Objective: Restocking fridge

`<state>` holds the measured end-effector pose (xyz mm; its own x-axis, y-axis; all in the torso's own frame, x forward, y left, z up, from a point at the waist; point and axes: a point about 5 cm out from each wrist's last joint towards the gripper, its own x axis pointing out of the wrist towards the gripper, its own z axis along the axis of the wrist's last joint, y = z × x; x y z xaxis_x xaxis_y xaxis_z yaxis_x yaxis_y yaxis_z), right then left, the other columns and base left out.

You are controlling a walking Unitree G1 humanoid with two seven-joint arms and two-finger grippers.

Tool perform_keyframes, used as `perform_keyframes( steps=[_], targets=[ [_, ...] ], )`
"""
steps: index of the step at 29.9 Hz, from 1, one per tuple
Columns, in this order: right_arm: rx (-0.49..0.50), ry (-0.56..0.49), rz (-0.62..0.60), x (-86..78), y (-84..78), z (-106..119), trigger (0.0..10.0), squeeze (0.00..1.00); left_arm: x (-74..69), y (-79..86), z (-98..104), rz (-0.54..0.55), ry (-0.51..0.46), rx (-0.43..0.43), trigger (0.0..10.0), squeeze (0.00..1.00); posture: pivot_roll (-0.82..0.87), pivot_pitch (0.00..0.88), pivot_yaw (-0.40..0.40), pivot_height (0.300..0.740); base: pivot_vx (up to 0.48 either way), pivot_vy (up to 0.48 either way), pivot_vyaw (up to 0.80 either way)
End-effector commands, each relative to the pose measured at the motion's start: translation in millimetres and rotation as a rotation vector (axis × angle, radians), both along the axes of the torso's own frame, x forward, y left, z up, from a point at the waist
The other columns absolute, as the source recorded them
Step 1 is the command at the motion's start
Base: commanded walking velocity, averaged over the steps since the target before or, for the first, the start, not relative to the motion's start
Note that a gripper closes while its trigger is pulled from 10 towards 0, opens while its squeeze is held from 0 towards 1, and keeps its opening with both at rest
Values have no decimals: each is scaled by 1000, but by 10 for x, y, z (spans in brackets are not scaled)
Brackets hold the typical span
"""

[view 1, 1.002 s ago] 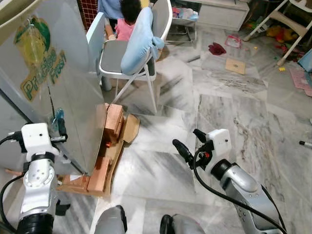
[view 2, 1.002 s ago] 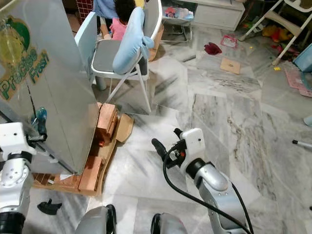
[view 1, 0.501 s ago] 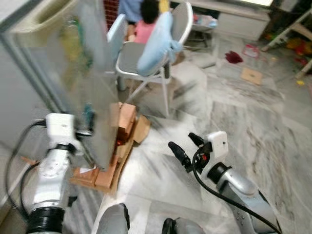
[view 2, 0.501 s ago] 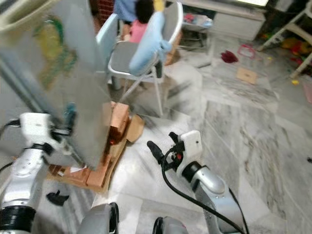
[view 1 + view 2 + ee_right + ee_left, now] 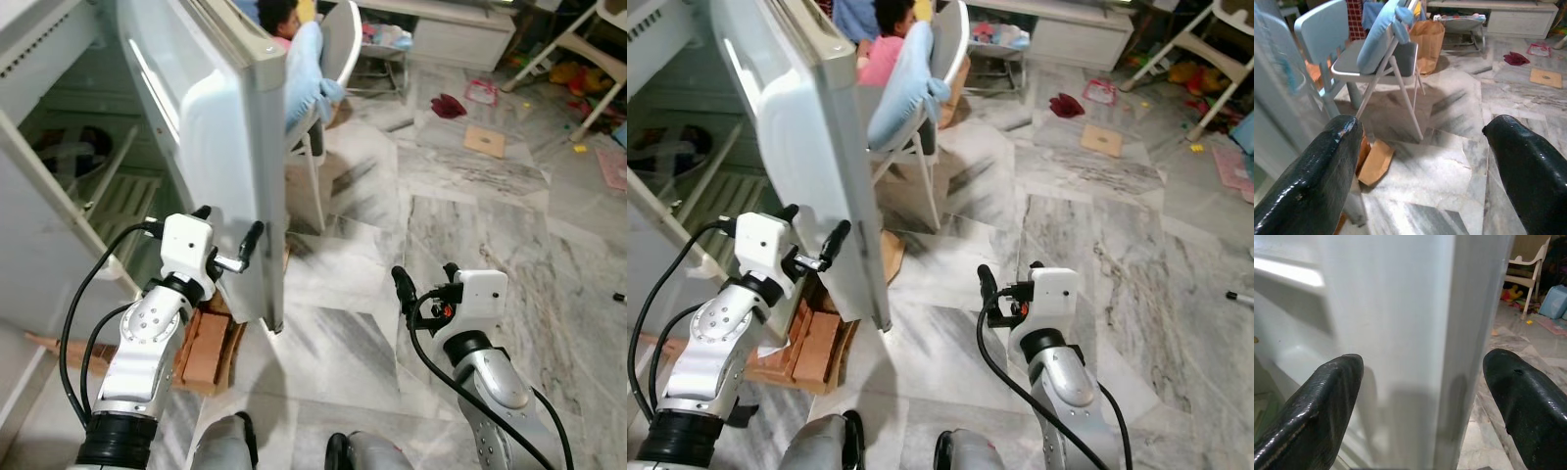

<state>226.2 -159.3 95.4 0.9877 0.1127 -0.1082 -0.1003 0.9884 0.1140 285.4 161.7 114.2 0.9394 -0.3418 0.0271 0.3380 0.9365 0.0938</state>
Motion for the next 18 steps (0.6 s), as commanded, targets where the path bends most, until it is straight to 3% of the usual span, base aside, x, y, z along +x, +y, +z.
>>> perform_keyframes(
  steps=[1,5,10,18],
  targets=[
    [-5,-14,-41,17,-84,31,10000,0,16,-66,-1,-30,1,2,10000,0,-19,68,-39,740,0,-420,0],
    [-3,-40,-63,52,-98,55,10000,0,32,-130,9,-52,-7,17,10000,0,-19,68,-39,740,194,-405,0],
    [-10,7,-113,86,-138,-2,10000,0,34,-161,-3,-65,-5,15,10000,0,-24,67,-35,740,292,-378,0],
    [-7,0,-100,123,-84,16,10000,0,49,-137,-1,-48,-15,22,10000,0,-24,83,-28,740,333,-339,0]
  ],
)
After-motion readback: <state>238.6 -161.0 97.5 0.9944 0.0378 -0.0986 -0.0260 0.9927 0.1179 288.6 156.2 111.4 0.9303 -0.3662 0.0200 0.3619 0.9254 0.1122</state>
